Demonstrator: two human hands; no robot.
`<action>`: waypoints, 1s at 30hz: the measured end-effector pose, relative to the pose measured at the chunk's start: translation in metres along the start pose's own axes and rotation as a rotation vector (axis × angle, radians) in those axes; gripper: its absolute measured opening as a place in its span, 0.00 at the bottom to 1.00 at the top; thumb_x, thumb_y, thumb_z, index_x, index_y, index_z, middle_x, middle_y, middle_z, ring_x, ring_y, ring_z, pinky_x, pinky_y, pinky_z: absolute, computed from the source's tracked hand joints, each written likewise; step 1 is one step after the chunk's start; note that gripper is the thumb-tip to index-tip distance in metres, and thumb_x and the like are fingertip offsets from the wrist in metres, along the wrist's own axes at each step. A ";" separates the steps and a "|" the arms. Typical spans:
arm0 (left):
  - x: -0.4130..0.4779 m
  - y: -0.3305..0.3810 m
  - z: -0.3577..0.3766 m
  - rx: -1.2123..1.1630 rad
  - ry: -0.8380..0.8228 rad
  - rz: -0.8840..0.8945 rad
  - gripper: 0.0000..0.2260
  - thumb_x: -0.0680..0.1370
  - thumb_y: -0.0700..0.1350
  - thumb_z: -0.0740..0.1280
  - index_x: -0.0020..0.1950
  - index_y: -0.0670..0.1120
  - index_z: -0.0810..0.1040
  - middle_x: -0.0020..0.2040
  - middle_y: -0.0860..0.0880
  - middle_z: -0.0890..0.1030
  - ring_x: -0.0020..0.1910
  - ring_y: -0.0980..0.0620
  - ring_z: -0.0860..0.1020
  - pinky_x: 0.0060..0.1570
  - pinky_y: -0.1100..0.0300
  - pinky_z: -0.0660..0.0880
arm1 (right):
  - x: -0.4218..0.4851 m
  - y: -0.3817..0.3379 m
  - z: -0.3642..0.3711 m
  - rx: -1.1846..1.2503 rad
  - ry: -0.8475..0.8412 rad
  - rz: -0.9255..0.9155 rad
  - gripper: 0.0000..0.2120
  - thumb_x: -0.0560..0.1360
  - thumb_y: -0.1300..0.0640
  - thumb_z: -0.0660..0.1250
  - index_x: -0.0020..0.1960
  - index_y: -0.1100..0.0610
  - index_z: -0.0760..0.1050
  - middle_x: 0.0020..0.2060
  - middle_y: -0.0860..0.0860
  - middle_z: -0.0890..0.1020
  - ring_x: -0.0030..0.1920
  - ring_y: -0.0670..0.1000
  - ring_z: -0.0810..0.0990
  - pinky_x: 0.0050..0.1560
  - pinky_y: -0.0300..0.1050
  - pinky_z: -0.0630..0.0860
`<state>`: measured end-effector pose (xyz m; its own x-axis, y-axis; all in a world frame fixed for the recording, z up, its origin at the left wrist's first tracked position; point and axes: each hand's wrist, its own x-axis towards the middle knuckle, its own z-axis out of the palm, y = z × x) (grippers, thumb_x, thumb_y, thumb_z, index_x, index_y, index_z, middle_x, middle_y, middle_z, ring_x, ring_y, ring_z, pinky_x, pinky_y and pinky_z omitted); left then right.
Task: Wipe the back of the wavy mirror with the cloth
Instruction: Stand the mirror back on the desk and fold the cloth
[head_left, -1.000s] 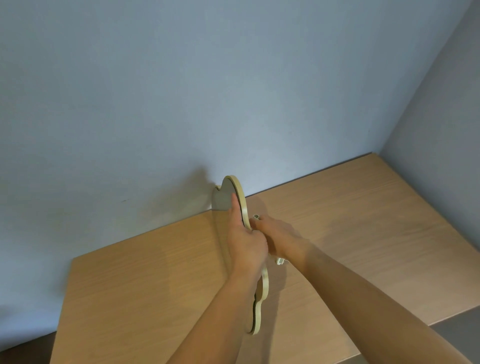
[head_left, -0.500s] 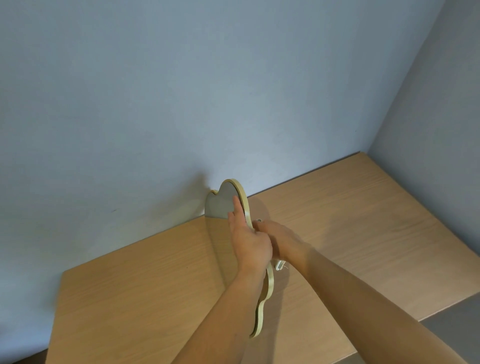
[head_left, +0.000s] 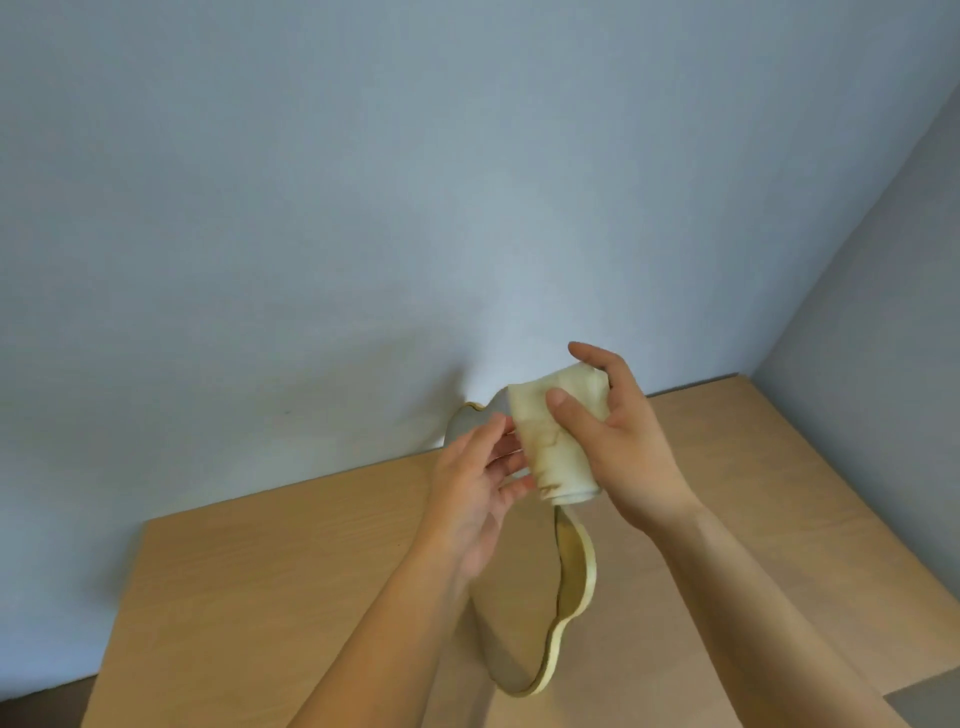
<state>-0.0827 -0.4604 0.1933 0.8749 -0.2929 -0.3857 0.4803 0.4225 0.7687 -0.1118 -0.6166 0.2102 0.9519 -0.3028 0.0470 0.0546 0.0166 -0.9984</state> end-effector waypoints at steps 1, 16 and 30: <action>-0.006 0.011 -0.007 -0.057 -0.026 0.009 0.13 0.83 0.47 0.68 0.60 0.39 0.85 0.50 0.42 0.88 0.48 0.47 0.87 0.47 0.51 0.86 | -0.001 -0.005 0.018 0.037 -0.012 0.004 0.27 0.77 0.49 0.73 0.73 0.41 0.70 0.58 0.52 0.84 0.56 0.52 0.87 0.57 0.54 0.84; -0.049 0.117 -0.246 0.150 0.384 0.207 0.10 0.85 0.36 0.65 0.61 0.33 0.82 0.56 0.35 0.88 0.55 0.37 0.86 0.60 0.40 0.83 | -0.014 0.054 0.305 0.038 -0.299 0.322 0.14 0.82 0.54 0.70 0.62 0.62 0.79 0.55 0.59 0.88 0.57 0.60 0.87 0.61 0.64 0.82; 0.036 0.114 -0.481 0.511 0.633 -0.001 0.10 0.83 0.36 0.67 0.43 0.45 0.84 0.52 0.36 0.87 0.47 0.39 0.84 0.50 0.44 0.83 | 0.006 0.201 0.490 -0.419 -0.364 0.513 0.14 0.80 0.51 0.70 0.59 0.60 0.75 0.53 0.56 0.84 0.53 0.59 0.85 0.55 0.63 0.84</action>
<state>0.0341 -0.0106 0.0220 0.8172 0.3121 -0.4845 0.5275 -0.0665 0.8470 0.0527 -0.1483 0.0260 0.8707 -0.0196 -0.4914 -0.4718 -0.3150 -0.8235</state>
